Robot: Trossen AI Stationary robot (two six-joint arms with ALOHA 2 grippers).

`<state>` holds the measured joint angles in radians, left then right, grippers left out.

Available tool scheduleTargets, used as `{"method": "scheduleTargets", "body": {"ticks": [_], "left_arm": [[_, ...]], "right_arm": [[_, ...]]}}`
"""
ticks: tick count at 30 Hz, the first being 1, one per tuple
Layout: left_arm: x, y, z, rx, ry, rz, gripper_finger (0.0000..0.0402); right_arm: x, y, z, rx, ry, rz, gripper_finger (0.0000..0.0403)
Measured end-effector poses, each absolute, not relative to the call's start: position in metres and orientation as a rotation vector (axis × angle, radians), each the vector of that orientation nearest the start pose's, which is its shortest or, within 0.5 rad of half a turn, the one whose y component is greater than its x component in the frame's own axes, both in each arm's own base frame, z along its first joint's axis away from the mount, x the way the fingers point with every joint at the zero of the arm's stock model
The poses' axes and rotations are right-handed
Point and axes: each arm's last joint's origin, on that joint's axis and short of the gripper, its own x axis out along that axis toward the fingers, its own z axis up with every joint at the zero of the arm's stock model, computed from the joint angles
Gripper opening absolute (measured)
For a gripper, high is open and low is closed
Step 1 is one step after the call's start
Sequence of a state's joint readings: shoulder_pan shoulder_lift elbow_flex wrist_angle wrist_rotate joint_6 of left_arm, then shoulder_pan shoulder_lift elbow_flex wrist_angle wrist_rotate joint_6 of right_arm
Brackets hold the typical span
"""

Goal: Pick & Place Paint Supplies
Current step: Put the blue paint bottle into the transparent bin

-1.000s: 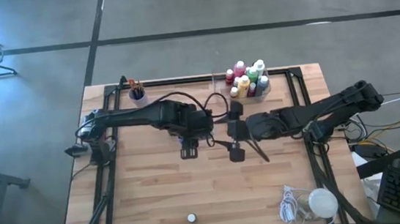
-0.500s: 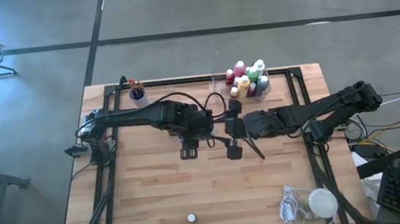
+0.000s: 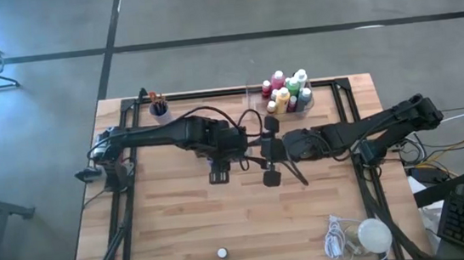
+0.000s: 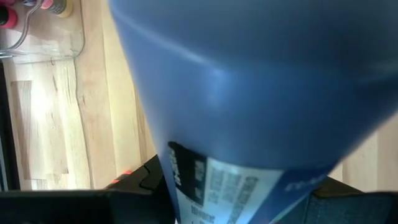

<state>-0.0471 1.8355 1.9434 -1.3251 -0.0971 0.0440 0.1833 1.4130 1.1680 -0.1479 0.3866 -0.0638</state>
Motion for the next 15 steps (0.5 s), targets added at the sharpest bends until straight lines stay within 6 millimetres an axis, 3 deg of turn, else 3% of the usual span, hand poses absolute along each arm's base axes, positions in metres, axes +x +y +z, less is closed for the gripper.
{"method": "scheduleTargets", "body": {"ticks": [4, 11, 15], "left_arm": [[0.3592, -0.0142, 0.3537, 0.134, 1.217, 0.013, 0.0183], [0.3593, -0.0143, 0.3538, 0.130, 1.216, 0.011, 0.0183], [0.3593, -0.0143, 0.3537, 0.132, 1.216, 0.010, 0.0183]], "right_arm": [[0.3149, 0.0476, 0.3268, -0.171, 0.383, -0.179, 0.0118], [0.3149, 0.0475, 0.3268, -0.174, 0.383, -0.180, 0.0138], [0.3149, 0.0475, 0.3268, -0.171, 0.383, -0.181, 0.0122]]}}
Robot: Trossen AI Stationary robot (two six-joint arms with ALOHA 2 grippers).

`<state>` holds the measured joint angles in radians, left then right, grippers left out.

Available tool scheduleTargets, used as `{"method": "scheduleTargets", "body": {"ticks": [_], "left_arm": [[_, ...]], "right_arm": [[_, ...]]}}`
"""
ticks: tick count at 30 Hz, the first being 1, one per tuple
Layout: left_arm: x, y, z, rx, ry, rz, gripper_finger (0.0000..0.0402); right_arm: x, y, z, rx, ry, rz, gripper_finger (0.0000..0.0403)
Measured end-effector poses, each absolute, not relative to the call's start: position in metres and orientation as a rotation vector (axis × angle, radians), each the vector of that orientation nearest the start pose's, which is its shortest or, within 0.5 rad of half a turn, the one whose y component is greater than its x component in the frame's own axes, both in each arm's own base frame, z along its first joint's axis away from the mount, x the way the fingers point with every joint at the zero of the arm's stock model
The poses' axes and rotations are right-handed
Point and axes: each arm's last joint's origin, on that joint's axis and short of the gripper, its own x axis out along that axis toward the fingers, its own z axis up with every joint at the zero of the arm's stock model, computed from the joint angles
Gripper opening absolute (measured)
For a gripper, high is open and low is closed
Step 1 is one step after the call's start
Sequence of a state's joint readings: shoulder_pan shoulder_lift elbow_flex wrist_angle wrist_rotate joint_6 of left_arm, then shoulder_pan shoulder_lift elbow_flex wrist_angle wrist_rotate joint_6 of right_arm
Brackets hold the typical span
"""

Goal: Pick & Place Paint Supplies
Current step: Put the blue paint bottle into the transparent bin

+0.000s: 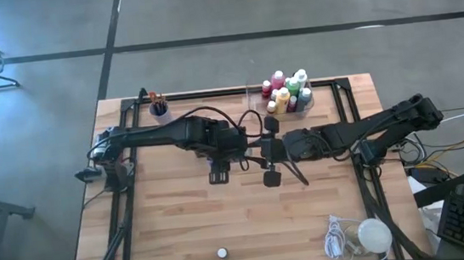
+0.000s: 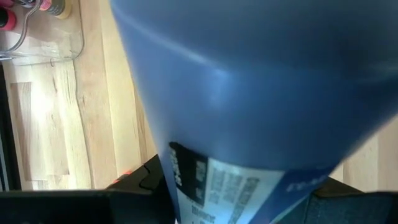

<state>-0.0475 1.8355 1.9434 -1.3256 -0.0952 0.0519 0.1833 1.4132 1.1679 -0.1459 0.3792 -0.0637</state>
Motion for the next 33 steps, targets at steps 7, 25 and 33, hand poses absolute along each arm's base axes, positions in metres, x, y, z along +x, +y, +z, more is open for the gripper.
{"method": "scheduleTargets", "body": {"ticks": [7, 25, 33], "left_arm": [[0.359, -0.014, 0.354, 0.133, 1.217, 0.011, 0.0183], [0.354, -0.010, 0.354, 0.252, 1.259, 0.184, 0.0298], [0.320, -0.004, 0.367, 0.299, 1.367, 0.357, 0.0317]], "right_arm": [[0.315, 0.047, 0.327, -0.179, 0.383, -0.181, 0.0115], [0.314, 0.046, 0.325, -0.174, 0.402, -0.207, 0.0115], [0.310, 0.035, 0.317, -0.150, 0.500, -0.267, 0.0115]]}}
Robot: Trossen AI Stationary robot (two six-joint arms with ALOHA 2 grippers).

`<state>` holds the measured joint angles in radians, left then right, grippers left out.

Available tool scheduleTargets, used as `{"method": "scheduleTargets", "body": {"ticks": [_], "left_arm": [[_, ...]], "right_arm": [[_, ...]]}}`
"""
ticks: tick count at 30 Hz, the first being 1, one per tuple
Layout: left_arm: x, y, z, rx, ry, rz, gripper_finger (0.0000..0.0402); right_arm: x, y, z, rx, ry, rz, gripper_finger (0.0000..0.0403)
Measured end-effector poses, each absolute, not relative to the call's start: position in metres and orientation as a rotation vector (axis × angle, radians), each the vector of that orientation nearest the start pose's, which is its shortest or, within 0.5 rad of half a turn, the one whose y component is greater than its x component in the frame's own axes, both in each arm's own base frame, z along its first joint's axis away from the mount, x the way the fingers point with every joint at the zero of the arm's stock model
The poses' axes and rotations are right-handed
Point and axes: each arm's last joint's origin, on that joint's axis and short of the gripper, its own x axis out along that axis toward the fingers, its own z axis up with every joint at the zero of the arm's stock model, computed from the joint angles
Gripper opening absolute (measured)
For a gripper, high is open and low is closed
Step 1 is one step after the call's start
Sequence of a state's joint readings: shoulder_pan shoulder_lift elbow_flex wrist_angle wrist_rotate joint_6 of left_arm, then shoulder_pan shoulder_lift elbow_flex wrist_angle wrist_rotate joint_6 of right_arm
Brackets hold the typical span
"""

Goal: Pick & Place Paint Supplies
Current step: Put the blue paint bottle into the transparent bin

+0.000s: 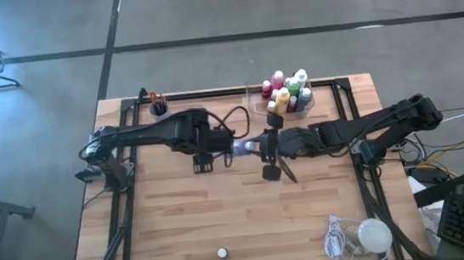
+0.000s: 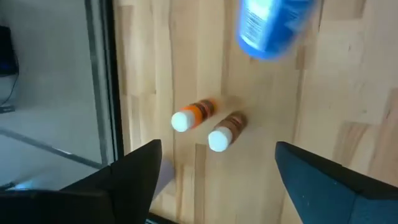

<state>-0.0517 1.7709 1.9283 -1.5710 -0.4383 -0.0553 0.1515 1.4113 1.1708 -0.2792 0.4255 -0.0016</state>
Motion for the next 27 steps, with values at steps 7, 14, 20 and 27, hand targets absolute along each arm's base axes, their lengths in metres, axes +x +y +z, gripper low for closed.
{"method": "scheduleTargets", "body": {"ticks": [7, 14, 20, 27], "left_arm": [[0.287, -0.002, 0.382, 0.252, 1.166, 0.419, 0.0299], [0.254, 0.001, 0.359, 0.241, 0.931, 0.422, 0.0294], [0.236, 0.002, 0.326, 0.235, 0.792, 0.413, 0.0294], [0.226, 0.002, 0.302, 0.223, 0.715, 0.411, 0.0296]], "right_arm": [[0.304, -0.003, 0.333, -0.078, 0.609, -0.407, 0.0115], [0.291, -0.054, 0.378, -0.003, 0.613, -0.558, 0.0115], [0.275, -0.098, 0.392, 0.124, 0.609, -0.624, 0.0115], [0.274, -0.133, 0.375, 0.151, 0.685, -0.710, 0.0115]]}}
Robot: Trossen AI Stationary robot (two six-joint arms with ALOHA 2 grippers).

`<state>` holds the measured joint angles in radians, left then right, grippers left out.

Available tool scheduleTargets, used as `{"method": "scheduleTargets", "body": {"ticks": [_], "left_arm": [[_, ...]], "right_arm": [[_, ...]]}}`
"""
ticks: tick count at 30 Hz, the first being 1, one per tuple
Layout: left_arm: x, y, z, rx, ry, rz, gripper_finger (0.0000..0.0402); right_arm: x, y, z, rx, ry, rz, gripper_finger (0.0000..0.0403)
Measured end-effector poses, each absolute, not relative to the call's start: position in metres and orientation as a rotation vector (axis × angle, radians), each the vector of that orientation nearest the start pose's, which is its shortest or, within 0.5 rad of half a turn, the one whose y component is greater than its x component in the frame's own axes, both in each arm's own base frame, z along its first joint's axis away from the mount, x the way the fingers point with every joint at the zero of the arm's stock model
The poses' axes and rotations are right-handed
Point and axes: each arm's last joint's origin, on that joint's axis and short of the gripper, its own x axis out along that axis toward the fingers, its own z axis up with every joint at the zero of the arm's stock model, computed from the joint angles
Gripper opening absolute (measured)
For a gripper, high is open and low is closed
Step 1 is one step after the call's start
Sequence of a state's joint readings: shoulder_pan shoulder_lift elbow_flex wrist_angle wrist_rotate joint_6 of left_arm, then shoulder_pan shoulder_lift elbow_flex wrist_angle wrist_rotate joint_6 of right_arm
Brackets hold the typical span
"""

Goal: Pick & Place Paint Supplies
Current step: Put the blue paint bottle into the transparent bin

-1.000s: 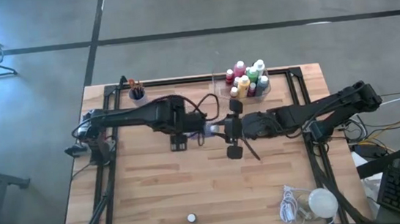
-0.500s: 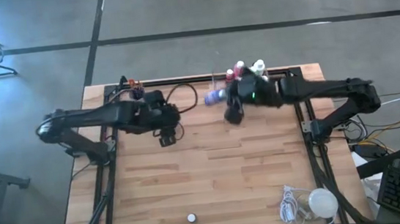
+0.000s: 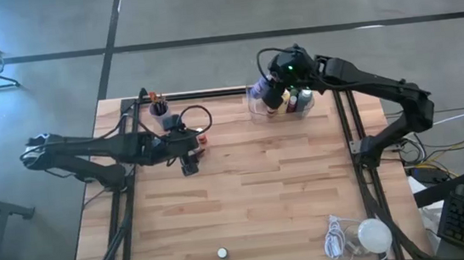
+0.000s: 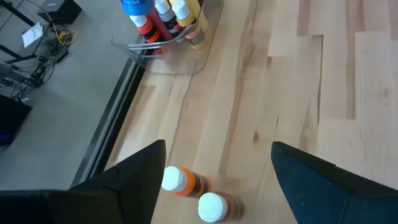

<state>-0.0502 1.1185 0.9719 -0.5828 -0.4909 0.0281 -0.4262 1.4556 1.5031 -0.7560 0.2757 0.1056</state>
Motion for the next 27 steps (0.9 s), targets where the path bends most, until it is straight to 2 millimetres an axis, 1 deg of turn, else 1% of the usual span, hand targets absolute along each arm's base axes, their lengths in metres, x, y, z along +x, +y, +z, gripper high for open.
{"method": "scheduleTargets", "body": {"ticks": [5, 13, 19, 27], "left_arm": [[0.226, 0.002, 0.300, 0.220, 0.692, 0.412, 0.0293], [0.227, 0.002, 0.302, 0.231, 0.670, 0.407, 0.0292], [0.227, 0.002, 0.302, 0.231, 0.670, 0.407, 0.0292], [0.227, 0.002, 0.302, 0.231, 0.671, 0.407, 0.0292]], "right_arm": [[0.280, -0.153, 0.359, 0.168, 0.742, -0.737, 0.0115], [0.292, -0.176, 0.331, 0.181, 0.838, -0.753, 0.0115], [0.297, -0.188, 0.314, 0.203, 0.888, -0.753, 0.0115], [0.303, -0.197, 0.298, 0.210, 0.939, -0.752, 0.0115]]}}
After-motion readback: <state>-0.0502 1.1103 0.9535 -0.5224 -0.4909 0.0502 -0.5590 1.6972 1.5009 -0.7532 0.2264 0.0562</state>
